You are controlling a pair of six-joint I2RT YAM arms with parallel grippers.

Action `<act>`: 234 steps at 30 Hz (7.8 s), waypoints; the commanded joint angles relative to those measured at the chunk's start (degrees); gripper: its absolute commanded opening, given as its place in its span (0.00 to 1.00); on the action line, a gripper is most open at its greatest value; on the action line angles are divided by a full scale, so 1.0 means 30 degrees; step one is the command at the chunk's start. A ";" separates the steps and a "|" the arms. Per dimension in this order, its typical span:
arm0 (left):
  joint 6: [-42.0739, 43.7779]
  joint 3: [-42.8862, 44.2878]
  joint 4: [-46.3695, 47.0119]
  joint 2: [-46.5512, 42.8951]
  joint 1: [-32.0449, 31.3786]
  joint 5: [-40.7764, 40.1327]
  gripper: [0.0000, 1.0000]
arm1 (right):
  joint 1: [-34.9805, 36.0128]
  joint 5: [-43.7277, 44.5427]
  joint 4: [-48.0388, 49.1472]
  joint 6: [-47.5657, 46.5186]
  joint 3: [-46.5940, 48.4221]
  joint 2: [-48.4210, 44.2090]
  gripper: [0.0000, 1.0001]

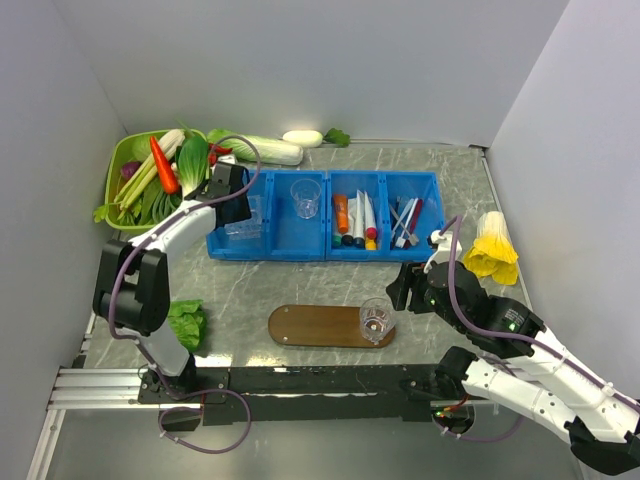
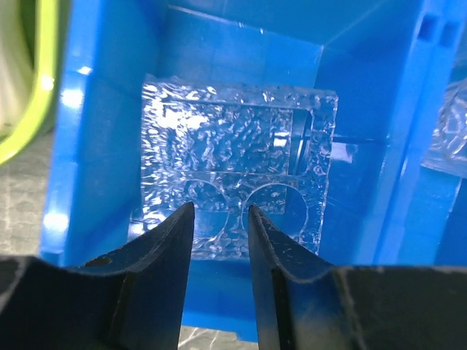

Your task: Prepare toiletry sets of a toothbrush and toothpaste on the tray

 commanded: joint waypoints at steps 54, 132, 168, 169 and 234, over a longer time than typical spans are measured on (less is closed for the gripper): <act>0.1026 -0.0964 -0.0779 -0.6866 -0.1249 -0.1565 0.01 | 0.0105 0.0131 0.1398 -0.1422 0.4534 0.3393 0.70; -1.8281 0.0881 -0.9715 -0.1981 -2.0791 -0.5054 0.01 | -0.3235 0.2417 0.4443 -0.3972 0.2138 0.1843 0.79; -1.7578 0.1731 -0.8749 -0.0837 -2.0556 -0.4791 0.01 | -0.3353 0.2182 0.4384 -0.3855 0.1669 0.1549 0.79; -1.7549 0.1731 -0.8720 -0.0779 -2.0585 -0.4791 0.01 | -0.3381 0.2153 0.4385 -0.3883 0.1669 0.1521 0.79; -1.5999 0.3458 -1.0858 -0.2652 -2.0878 -0.6956 0.40 | -0.3469 0.1684 0.3974 -0.4030 0.1933 0.1052 0.82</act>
